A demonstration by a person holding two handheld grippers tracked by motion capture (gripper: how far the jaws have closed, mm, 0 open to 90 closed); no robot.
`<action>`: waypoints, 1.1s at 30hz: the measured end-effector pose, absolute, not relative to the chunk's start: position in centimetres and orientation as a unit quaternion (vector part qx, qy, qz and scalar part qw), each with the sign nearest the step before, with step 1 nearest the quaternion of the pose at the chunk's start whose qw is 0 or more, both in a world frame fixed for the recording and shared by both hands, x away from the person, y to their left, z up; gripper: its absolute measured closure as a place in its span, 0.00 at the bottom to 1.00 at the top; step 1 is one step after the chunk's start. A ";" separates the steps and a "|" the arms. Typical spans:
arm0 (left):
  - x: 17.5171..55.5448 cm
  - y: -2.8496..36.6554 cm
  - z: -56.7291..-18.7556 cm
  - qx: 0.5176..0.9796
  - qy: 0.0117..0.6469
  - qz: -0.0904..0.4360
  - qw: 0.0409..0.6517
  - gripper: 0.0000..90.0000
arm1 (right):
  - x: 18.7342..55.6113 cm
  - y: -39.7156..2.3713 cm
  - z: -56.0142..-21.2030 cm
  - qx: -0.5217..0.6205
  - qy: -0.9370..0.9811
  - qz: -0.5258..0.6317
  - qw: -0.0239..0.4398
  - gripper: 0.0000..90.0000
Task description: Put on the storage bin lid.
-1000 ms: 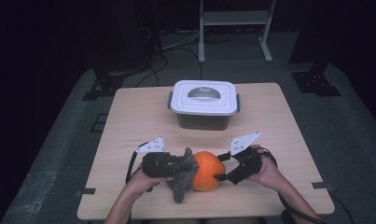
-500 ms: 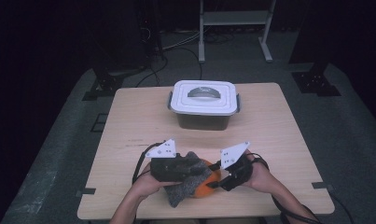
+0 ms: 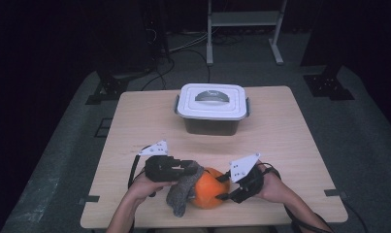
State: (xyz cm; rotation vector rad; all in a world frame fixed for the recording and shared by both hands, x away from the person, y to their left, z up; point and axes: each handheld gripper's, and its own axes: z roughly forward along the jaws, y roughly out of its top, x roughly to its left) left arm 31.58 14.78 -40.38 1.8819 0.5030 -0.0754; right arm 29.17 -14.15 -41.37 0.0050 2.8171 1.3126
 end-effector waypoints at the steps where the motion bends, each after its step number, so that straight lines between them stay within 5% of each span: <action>1: 31.5 14.5 -40.2 0.801 0.206 -0.030 0.561 0.75 | 29.1 -14.0 -41.3 0.000 0.907 0.420 0.018 0.51; 9: 30.2 11.7 -38.9 0.819 0.158 -0.024 0.552 0.75 | 28.8 -13.4 -41.2 -0.009 0.911 0.411 0.026 0.51; 33: 31.1 14.9 -40.4 0.810 0.200 -0.007 0.551 0.81 | 31.8 -16.2 -41.6 0.111 0.886 0.450 -0.005 0.54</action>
